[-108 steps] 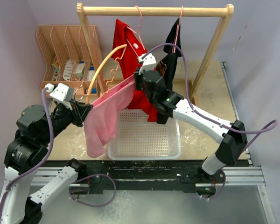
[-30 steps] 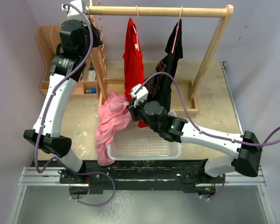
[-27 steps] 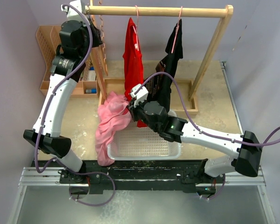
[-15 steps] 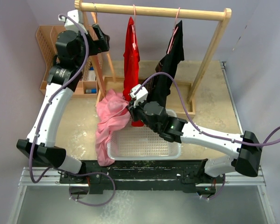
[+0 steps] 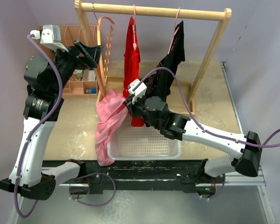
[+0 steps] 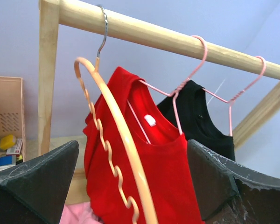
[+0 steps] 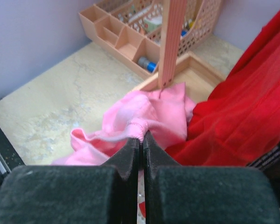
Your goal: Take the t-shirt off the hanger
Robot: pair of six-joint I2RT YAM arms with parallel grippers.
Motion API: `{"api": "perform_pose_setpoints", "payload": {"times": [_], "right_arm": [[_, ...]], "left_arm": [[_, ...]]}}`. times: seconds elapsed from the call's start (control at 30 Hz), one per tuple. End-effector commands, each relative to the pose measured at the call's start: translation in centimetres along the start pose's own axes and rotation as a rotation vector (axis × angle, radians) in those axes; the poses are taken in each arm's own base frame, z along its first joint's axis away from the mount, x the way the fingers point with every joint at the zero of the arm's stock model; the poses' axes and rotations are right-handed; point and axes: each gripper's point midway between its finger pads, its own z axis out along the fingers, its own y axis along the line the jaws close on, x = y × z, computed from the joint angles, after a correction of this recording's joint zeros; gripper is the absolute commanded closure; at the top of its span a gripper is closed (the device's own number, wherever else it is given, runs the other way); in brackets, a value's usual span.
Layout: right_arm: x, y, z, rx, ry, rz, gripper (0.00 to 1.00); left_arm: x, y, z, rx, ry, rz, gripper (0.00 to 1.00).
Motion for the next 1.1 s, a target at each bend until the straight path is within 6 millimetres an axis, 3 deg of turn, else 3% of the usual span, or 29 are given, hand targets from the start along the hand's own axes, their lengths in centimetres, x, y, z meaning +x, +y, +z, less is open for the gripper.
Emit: {"api": "perform_pose_setpoints", "payload": {"times": [0.0, 0.17, 0.33, 0.43, 0.5, 0.6, 0.8, 1.07], "right_arm": [[-9.4, 0.7, -2.5, -0.07, -0.197, -0.003, 1.0], [-16.6, 0.5, -5.3, -0.097, -0.334, -0.01, 1.0], [-26.9, -0.3, -11.3, -0.131, -0.584, -0.012, 1.0], [-31.6, -1.1, -14.5, -0.127, -0.701, -0.037, 1.0], [-33.7, -1.8, -16.0, -0.099, -0.754, -0.056, 1.0], [-35.0, -3.1, -16.9, -0.032, -0.783, -0.063, 1.0], [-34.6, -5.2, -17.6, 0.068, -0.787, -0.047, 1.0], [-39.1, -7.5, -24.7, 0.096, -0.955, -0.005, 1.0]], "left_arm": [[-1.5, -1.8, -2.3, 0.078, -0.042, -0.002, 0.01], [-3.4, -1.1, -5.7, 0.011, -0.103, 0.035, 0.01], [-4.3, -0.7, -8.5, -0.027, -0.15, 0.054, 0.01], [-4.7, -0.6, -9.6, -0.041, -0.15, 0.069, 0.01], [-4.7, -0.7, -10.1, -0.039, -0.141, 0.081, 0.01], [-4.8, -1.0, -10.7, -0.027, -0.138, 0.091, 0.01], [-4.5, -1.1, -11.3, -0.016, -0.127, 0.109, 0.01], [-3.2, -0.8, -10.8, -0.016, -0.084, 0.117, 0.01]]}}
